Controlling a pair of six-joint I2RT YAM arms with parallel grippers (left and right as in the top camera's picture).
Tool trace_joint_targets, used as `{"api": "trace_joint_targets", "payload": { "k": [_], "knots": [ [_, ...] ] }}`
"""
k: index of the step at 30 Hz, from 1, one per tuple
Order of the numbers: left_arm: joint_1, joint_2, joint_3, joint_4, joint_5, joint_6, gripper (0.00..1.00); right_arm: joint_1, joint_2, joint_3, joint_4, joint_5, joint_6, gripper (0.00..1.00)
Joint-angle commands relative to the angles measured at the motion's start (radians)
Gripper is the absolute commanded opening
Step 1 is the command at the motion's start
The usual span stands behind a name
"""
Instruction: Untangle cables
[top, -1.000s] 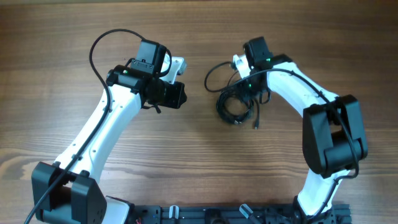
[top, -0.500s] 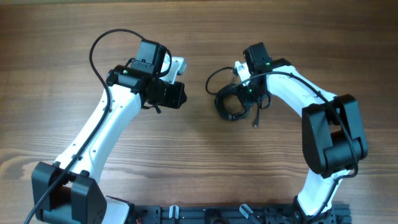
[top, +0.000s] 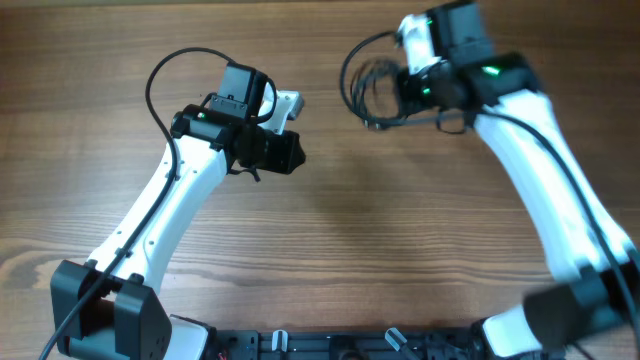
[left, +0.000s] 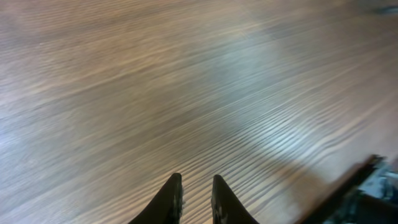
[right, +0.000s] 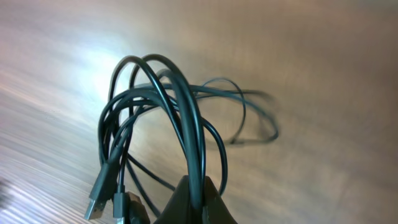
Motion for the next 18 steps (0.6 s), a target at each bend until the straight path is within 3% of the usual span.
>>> {"api": "trace_joint_targets", "payload": {
  "k": [1,4,13,18],
  "knots": [
    [-0.001,-0.022,0.006,0.067,0.251,0.028,0.18,0.002,-0.129,0.02,0.004,-0.08,-0.009,0.04],
    [-0.001,-0.022,0.006,0.152,0.48,0.093,0.18,0.002,-0.184,0.02,-0.013,-0.089,-0.016,0.04],
    [-0.001,-0.022,0.006,0.501,1.008,0.094,0.2,0.002,-0.204,0.02,-0.059,-0.113,-0.045,0.04],
    [-0.001,-0.022,0.006,0.591,1.045,0.06,0.24,0.002,-0.214,0.02,-0.072,-0.214,-0.069,0.04]
  ]
}}
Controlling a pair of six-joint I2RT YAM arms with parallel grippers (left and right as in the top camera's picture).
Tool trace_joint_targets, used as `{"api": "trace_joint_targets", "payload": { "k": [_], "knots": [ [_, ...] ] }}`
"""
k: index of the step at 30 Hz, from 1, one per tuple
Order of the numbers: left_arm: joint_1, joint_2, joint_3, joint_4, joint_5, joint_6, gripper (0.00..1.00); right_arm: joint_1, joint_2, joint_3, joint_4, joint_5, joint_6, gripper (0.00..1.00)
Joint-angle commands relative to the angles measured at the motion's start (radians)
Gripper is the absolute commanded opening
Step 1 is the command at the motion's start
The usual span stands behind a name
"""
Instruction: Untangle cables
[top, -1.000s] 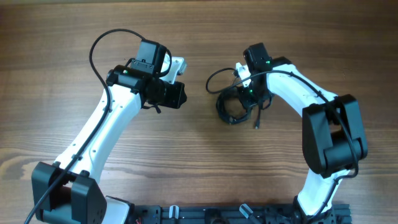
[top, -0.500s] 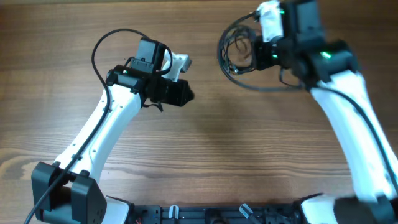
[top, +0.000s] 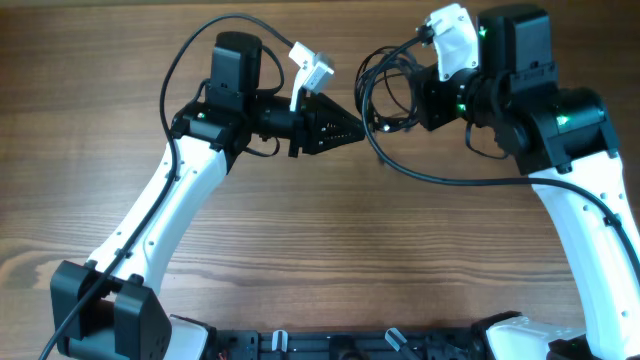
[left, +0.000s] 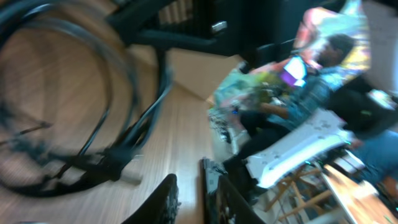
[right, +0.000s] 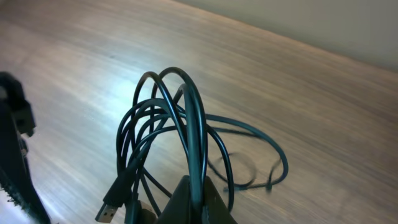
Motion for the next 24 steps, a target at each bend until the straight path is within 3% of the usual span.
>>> {"api": "trace_joint_targets", "payload": {
  "k": [1,7,17,24],
  "knots": [
    [-0.001,-0.02,0.005,0.019,0.111,-0.014,0.25,0.002,-0.023,0.006,-0.005,-0.101,-0.024,0.04],
    [-0.001,-0.02,0.005,0.018,0.025,-0.014,0.27,0.003,-0.065,0.006,-0.007,-0.225,-0.025,0.04],
    [-0.014,-0.02,0.005,0.016,-0.231,-0.062,0.22,0.012,-0.264,0.006,-0.009,-0.416,-0.023,0.04],
    [-0.066,-0.02,0.005,0.025,-0.272,-0.098,0.2,0.012,-0.313,0.006,-0.091,-0.374,-0.024,0.04]
  ]
}}
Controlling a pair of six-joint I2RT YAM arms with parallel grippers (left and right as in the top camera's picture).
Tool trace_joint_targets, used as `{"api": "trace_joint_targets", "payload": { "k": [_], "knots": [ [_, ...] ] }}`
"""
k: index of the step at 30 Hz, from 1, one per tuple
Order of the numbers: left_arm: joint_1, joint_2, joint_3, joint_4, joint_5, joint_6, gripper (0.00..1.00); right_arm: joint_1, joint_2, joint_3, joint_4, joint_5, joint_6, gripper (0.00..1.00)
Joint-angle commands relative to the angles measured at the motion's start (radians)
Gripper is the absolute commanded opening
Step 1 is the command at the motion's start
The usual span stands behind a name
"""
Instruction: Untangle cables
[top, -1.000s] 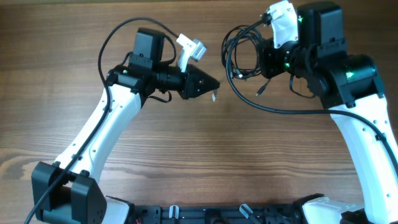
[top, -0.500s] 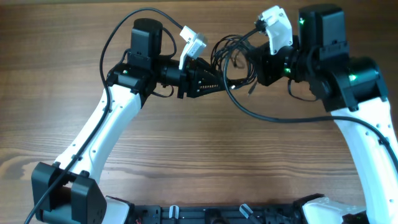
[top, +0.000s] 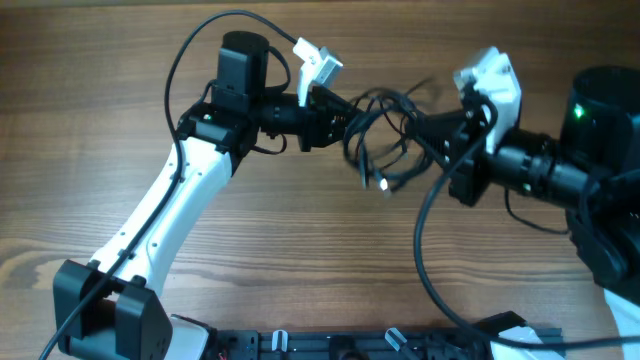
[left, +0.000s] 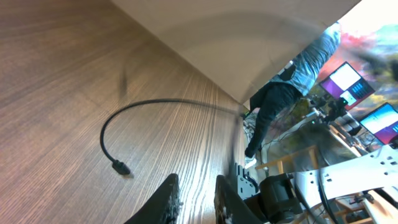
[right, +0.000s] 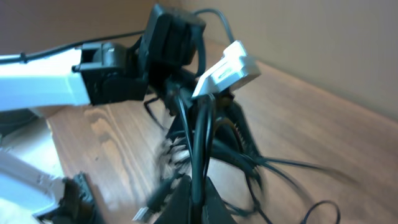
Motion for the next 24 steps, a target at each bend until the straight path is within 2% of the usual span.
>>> {"api": "trace_joint_targets", "payload": {
  "k": [1,3,5,6,8,13,15,16,19,21,22,24],
  "knots": [
    [-0.036,-0.02,0.005,0.002,-0.037,-0.033,0.2,0.005,0.005,0.006,-0.036,0.021,-0.009,0.04],
    [-0.046,-0.02,0.005,0.002,-0.037,-0.054,0.21,0.005,0.017,0.005,-0.051,0.28,0.095,0.04],
    [-0.051,-0.02,0.005,-0.002,-0.037,-0.072,0.21,0.005,0.04,0.005,-0.092,0.704,0.357,0.04],
    [-0.053,-0.02,0.005,-0.006,-0.036,-0.072,0.21,0.005,0.055,0.005,-0.119,0.827,0.442,0.04],
    [-0.057,-0.02,0.005,-0.016,-0.036,-0.075,0.21,0.005,0.089,0.005,-0.156,0.885,0.519,0.04],
    [-0.058,-0.02,0.005,-0.057,-0.036,-0.074,0.22,0.005,0.217,0.005,-0.167,0.778,0.56,0.04],
    [-0.057,-0.02,0.005,-0.071,-0.037,-0.074,0.21,0.005,0.278,0.005,-0.15,0.705,0.533,0.04],
    [-0.056,-0.02,0.005,-0.08,-0.037,-0.073,0.21,0.005,0.316,0.005,-0.126,0.586,0.436,0.04],
    [-0.047,-0.02,0.005,-0.084,-0.037,-0.073,0.21,0.005,0.404,0.005,-0.091,-0.011,-0.043,0.05],
    [-0.041,-0.02,0.005,-0.085,-0.037,-0.074,0.21,0.005,0.437,0.005,-0.14,-0.259,-0.269,0.04],
    [-0.039,-0.02,0.005,-0.091,-0.037,-0.074,0.21,0.005,0.445,0.005,-0.145,-0.261,-0.283,0.04],
    [-0.036,-0.02,0.005,-0.108,-0.038,-0.069,0.21,0.005,0.446,0.005,-0.117,-0.096,-0.16,0.04]
  ]
}}
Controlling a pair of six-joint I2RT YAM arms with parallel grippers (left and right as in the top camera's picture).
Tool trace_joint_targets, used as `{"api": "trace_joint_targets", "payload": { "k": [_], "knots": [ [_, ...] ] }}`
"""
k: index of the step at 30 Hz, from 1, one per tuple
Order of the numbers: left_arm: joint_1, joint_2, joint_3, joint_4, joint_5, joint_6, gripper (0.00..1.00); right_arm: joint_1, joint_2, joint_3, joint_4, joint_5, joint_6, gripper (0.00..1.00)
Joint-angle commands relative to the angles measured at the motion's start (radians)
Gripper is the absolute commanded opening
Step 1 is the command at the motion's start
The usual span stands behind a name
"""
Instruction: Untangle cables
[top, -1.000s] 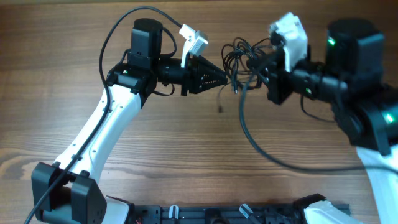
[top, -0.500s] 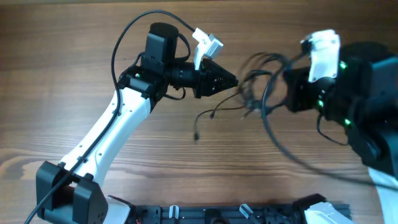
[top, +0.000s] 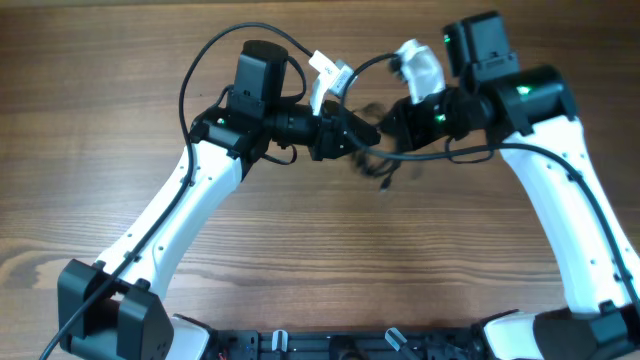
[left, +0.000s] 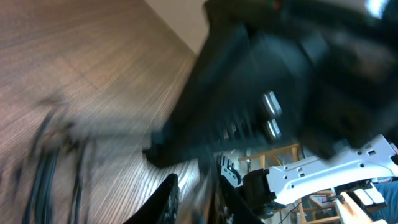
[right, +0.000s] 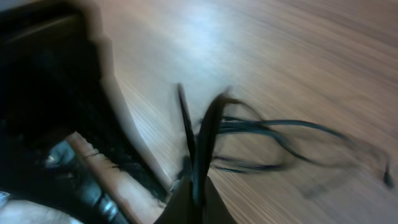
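A tangle of thin black cables (top: 377, 163) hangs blurred above the wooden table's middle. My right gripper (top: 389, 121) is shut on a strand of it; in the right wrist view the cable (right: 206, 134) rises from the pinched right gripper (right: 196, 194) and loops (right: 292, 132) trail off to the right. My left gripper (top: 366, 132) faces it tip to tip. In the left wrist view the left gripper (left: 194, 198) keeps a narrow gap with a blurred dark strand in it. More strands (left: 46, 155) hang at the left.
The table (top: 100, 90) is bare brown wood. A black rail (top: 340, 345) runs along its front edge. The right arm's black body (left: 267, 81) fills the left wrist view, and the left arm (right: 50, 81) darkens the left of the right wrist view.
The right gripper has moved left and back with the bundle, right up to the left fingertips. The bundle now hangs lower and more bunched. A dark strand now shows between the left fingers.
The right gripper held the bundle at the back right while the left gripper pointed at bare wood. Then the left gripper was turned toward the bundle. The arms then met over the middle, and now stand tip to tip with the cables between them.
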Motion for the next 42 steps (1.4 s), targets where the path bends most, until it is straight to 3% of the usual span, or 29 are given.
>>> {"api": "trace_joint_targets", "payload": {
  "k": [1,3,8,11,13,17,25,27,28,31,42],
  "knots": [
    [0.012,-0.02,0.005,-0.016,-0.003,0.003,0.21,0.0,-0.013,0.009,0.032,-0.06,-0.061,0.04],
    [0.012,-0.02,0.005,-0.016,-0.003,0.003,0.22,0.0,-0.023,0.009,0.025,0.022,-0.037,0.04],
    [0.012,-0.02,0.005,-0.016,-0.018,0.003,0.22,0.0,-0.062,0.009,0.015,-0.001,-0.044,0.05],
    [0.012,-0.02,0.005,-0.016,-0.021,0.003,0.22,0.0,-0.1,0.009,0.019,-0.034,-0.055,0.13],
    [0.012,-0.02,0.005,-0.016,-0.021,0.003,0.22,0.0,-0.127,0.009,0.023,-0.045,-0.062,0.29],
    [0.012,-0.02,0.005,-0.016,-0.021,0.002,0.22,0.0,-0.17,0.009,0.027,-0.017,-0.058,0.8],
    [0.013,-0.02,0.005,-0.051,-0.021,0.002,0.22,0.0,-0.179,-0.005,-0.062,0.364,0.139,0.88],
    [0.019,-0.02,0.005,-0.053,-0.039,0.002,0.2,0.0,-0.175,-0.043,-0.075,0.383,0.174,0.91],
    [0.025,-0.021,0.005,-0.053,-0.053,0.001,0.19,0.0,-0.172,-0.076,-0.074,0.383,0.18,0.99],
    [0.073,-0.022,0.005,-0.062,-0.072,-0.006,0.18,0.0,-0.167,-0.201,-0.017,0.383,0.222,1.0],
    [0.331,-0.031,0.005,-0.214,-0.077,0.011,0.18,0.0,-0.1,-0.521,0.322,0.242,0.036,0.99]
  ]
}}
